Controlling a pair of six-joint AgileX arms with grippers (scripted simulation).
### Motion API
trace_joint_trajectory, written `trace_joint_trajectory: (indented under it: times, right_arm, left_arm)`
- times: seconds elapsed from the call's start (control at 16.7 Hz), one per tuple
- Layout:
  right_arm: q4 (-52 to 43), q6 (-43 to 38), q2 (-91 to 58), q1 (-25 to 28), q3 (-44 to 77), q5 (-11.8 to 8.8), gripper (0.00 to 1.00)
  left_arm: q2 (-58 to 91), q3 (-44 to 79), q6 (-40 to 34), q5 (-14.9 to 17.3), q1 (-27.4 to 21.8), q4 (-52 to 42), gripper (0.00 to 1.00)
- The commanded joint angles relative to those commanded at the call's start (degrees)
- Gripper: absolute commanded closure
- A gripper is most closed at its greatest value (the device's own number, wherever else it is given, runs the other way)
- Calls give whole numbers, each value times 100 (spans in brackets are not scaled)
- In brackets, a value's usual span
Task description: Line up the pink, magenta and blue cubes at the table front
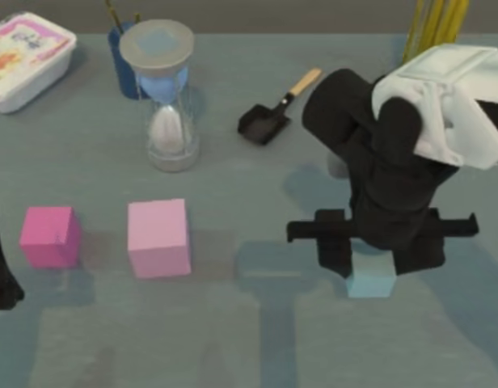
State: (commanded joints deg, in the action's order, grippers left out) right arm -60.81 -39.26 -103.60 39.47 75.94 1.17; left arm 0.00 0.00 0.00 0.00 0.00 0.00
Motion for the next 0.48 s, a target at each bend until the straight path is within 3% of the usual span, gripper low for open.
trace_joint_trajectory:
  times: [0.48]
  right_arm:
    - [428,-27,-148,6,-295,-4,100]
  left_arm:
    - [0,0,0,0,0,0,0]
